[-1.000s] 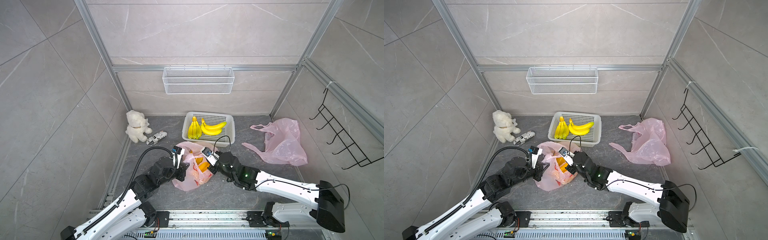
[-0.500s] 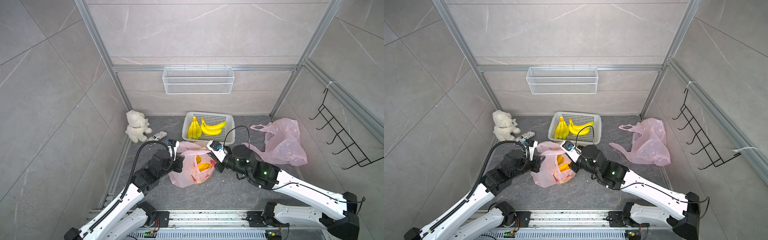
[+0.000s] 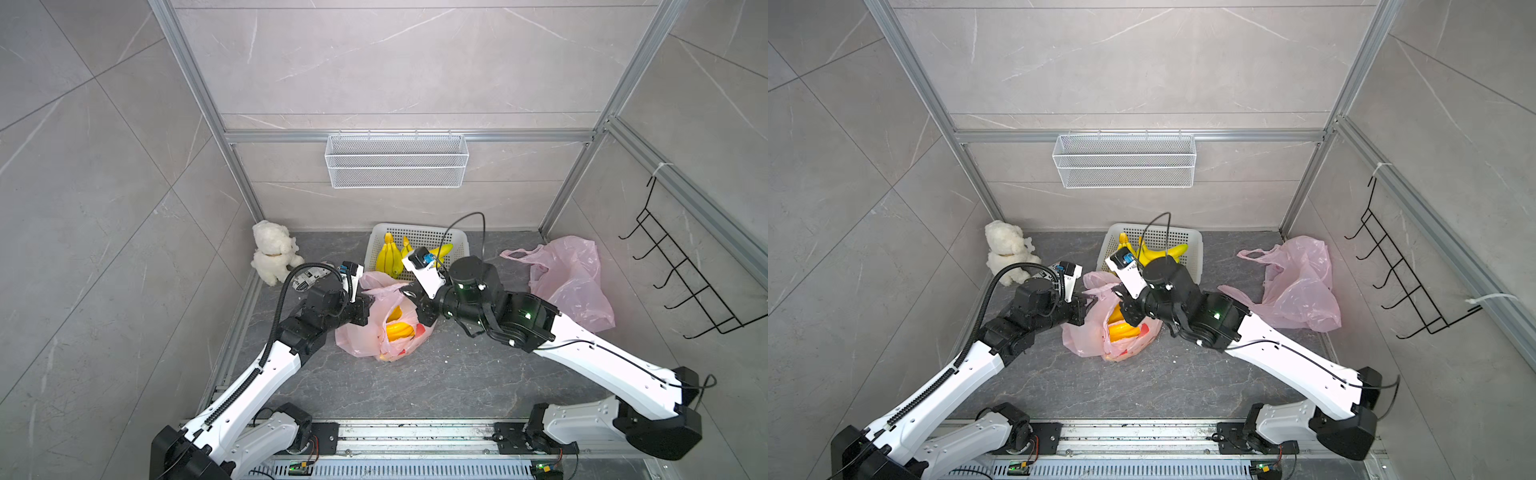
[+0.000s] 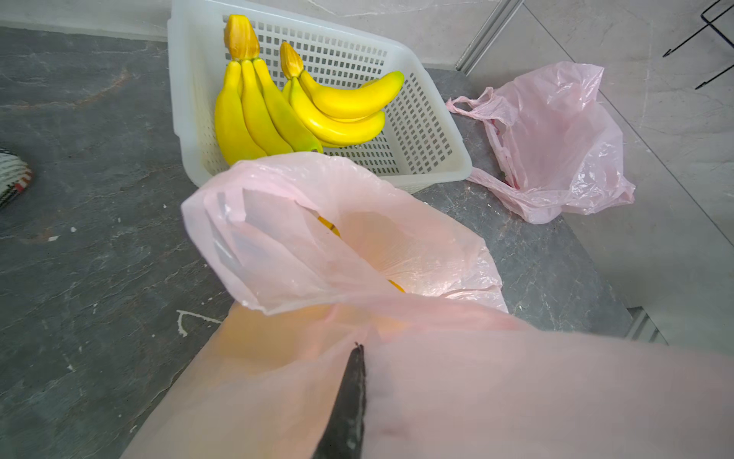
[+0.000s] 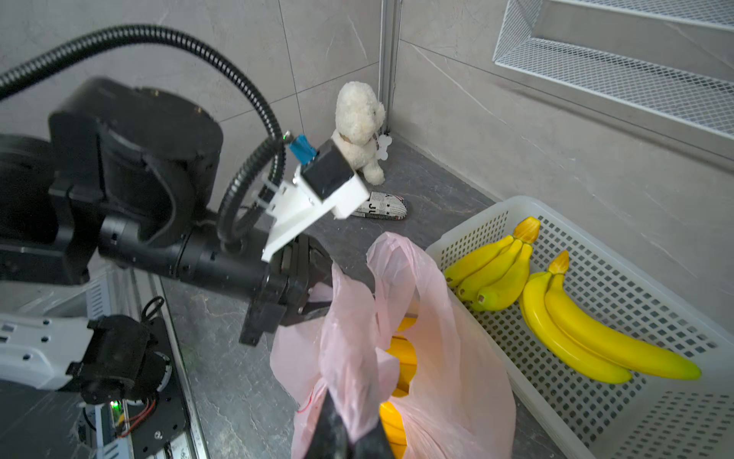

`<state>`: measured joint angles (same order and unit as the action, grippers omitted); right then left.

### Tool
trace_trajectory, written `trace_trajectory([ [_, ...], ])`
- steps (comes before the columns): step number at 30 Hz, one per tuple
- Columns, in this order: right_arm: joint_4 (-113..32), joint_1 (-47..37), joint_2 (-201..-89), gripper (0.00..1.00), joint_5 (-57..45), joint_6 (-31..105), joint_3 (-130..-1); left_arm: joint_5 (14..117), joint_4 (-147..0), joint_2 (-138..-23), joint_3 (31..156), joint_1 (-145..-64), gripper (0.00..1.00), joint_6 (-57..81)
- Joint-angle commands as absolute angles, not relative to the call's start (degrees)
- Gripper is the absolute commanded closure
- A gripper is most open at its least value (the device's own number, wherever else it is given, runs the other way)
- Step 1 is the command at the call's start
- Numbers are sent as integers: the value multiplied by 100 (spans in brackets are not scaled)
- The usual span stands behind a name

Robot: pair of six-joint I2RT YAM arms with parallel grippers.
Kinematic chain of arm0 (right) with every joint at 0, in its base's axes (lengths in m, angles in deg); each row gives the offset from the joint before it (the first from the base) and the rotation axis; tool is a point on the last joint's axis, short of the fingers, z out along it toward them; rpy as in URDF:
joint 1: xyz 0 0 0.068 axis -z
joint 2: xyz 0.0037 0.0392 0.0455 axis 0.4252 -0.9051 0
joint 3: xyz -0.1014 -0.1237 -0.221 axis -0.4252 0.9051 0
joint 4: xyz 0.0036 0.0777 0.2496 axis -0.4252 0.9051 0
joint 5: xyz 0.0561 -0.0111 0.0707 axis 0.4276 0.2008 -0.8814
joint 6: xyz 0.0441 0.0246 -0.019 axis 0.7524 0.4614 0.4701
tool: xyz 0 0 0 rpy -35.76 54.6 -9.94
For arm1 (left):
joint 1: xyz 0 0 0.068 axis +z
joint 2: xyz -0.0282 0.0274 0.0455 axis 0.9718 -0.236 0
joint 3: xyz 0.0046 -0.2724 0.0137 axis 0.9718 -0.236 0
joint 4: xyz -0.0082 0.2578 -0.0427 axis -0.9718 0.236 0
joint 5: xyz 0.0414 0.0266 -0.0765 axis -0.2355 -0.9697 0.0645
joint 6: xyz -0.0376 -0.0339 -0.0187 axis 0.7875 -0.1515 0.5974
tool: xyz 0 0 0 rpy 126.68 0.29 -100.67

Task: Place the banana into a plastic bag & tie a knot
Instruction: Adjust the plastic bag at the center of the board.

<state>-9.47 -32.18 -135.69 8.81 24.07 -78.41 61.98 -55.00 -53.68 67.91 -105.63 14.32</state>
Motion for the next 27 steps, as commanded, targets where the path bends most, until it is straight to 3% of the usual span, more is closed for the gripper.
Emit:
trace_trajectory([
  [1, -217, -3214, -13944, 100, 1036, 2955, -9256, 5261, -4622, -5035, 6672, -10496, 94, 1568],
  [3, 354, -3208, -14303, 100, 1235, 3122, -9921, 5016, -4362, -4611, 6677, -10509, 80, 1724],
  [5, 777, -3214, -14571, 100, 1424, 3175, -10423, 4718, -4167, -4082, 6706, -10522, 60, 1846],
  [8, 1106, -3215, -14837, 100, 1611, 3188, -10778, 4670, -4091, -3430, 6885, -10535, 47, 1787],
  [19, 1286, -3215, -15271, 100, 1392, 3169, -10982, 5886, -5050, -3649, 7599, -10774, 34, 979],
  [27, 1233, -3256, -15422, 100, 891, 3081, -10918, 5884, -5600, -4632, 7771, -10964, 35, 676],
])
